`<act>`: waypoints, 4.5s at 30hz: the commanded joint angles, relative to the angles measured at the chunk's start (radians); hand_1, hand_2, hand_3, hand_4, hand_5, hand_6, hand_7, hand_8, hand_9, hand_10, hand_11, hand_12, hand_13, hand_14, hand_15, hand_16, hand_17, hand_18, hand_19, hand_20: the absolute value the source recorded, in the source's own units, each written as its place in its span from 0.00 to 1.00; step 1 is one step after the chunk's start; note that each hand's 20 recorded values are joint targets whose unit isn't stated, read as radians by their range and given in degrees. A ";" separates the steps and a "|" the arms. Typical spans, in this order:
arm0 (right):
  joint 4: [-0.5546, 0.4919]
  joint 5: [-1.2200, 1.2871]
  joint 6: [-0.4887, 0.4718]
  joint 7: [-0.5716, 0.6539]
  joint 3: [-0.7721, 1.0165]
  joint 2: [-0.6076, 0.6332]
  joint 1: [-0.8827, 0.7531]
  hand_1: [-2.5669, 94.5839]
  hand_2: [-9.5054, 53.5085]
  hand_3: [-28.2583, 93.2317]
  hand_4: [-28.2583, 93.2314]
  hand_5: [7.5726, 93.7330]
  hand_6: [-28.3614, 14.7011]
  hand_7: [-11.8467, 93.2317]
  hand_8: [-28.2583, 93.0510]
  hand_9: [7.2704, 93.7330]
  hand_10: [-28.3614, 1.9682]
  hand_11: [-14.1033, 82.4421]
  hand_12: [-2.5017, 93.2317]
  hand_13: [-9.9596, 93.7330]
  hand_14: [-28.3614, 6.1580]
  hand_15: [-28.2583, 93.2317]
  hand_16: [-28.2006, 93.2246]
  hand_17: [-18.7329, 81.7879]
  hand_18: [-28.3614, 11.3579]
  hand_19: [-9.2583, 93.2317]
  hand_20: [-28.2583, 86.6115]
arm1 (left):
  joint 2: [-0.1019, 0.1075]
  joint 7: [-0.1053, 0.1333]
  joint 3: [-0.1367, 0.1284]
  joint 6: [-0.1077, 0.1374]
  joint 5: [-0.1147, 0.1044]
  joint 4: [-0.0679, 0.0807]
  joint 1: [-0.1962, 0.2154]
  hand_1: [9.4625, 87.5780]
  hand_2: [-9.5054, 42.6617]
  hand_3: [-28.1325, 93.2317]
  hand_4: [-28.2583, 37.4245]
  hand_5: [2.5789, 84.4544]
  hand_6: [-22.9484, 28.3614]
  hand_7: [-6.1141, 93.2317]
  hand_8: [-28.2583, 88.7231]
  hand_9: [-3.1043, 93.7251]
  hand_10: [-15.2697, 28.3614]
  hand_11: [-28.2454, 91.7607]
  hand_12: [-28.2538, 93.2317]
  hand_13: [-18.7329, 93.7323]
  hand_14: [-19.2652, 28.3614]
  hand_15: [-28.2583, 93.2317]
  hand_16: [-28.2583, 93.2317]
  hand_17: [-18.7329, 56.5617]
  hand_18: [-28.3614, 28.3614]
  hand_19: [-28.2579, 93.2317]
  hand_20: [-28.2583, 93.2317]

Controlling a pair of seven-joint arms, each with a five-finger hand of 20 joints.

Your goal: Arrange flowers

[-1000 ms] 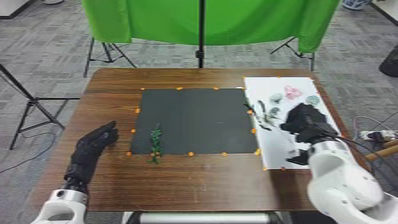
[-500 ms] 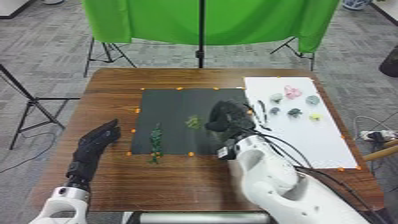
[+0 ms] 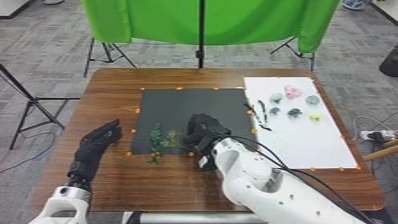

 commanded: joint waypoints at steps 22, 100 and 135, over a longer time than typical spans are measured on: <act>0.005 -0.049 0.031 0.055 0.070 -0.003 -0.030 0.36 0.05 0.74 0.13 0.83 0.61 0.32 0.18 0.96 0.51 0.48 0.28 1.00 0.71 0.64 0.47 0.86 0.51 1.00 0.56 | 0.005 -0.021 0.007 -0.031 0.007 0.008 0.007 0.26 0.10 0.74 0.12 0.47 0.50 0.15 0.19 0.44 0.61 0.33 0.33 0.44 0.73 0.35 0.26 0.30 0.71 0.24 0.38; 0.063 -0.015 -0.210 0.195 0.360 0.225 -0.054 0.32 0.00 0.72 0.13 0.79 0.55 0.24 0.19 0.94 0.49 0.49 0.29 0.99 0.67 0.64 0.49 0.84 0.45 1.00 0.61 | -0.007 -0.041 0.014 -0.044 0.011 -0.003 0.020 0.26 0.11 0.75 0.11 0.48 0.51 0.15 0.19 0.44 0.62 0.33 0.33 0.44 0.73 0.35 0.26 0.30 0.71 0.24 0.38; 0.098 -0.143 -0.007 0.137 0.253 0.212 -0.049 0.60 0.00 0.71 0.21 0.87 0.61 0.34 0.44 0.98 0.59 0.56 0.29 1.00 0.74 0.72 0.47 0.88 0.47 1.00 0.69 | -0.009 -0.048 0.014 -0.052 0.008 0.000 0.018 0.26 0.11 0.75 0.11 0.48 0.51 0.14 0.19 0.44 0.62 0.33 0.33 0.44 0.73 0.35 0.26 0.30 0.71 0.24 0.38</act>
